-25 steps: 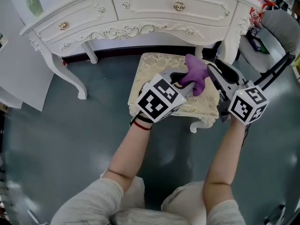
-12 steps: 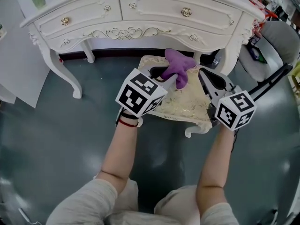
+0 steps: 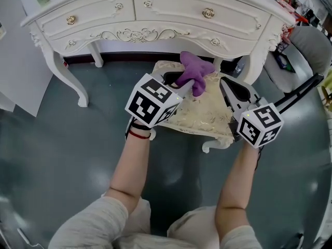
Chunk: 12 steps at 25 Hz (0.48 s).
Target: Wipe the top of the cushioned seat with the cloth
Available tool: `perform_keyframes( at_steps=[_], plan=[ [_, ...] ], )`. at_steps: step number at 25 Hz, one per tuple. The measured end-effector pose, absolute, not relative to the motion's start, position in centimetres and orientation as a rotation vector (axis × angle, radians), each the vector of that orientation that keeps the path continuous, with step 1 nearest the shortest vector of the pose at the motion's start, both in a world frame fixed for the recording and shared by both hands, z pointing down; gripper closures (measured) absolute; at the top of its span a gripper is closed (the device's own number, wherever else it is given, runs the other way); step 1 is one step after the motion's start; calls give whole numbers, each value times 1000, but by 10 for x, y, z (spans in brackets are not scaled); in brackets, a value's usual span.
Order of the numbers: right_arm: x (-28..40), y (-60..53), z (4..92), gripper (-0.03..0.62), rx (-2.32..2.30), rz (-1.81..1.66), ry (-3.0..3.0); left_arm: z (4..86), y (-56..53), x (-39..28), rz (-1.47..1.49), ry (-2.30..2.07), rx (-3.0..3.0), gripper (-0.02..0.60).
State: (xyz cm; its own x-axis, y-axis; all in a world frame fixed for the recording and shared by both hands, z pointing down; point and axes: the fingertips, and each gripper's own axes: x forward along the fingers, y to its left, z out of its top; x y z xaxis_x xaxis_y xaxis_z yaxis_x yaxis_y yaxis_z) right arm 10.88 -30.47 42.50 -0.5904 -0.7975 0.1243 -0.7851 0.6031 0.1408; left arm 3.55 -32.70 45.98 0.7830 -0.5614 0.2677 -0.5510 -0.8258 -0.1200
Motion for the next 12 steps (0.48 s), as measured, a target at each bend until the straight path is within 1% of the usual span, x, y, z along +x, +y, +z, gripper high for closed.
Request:
perform_keyframes(
  at_steps=[12],
  plan=[
    [113,-303,425,586,1321,-97,-2661,464,-329,36,-472,923,-2931,500]
  ],
)
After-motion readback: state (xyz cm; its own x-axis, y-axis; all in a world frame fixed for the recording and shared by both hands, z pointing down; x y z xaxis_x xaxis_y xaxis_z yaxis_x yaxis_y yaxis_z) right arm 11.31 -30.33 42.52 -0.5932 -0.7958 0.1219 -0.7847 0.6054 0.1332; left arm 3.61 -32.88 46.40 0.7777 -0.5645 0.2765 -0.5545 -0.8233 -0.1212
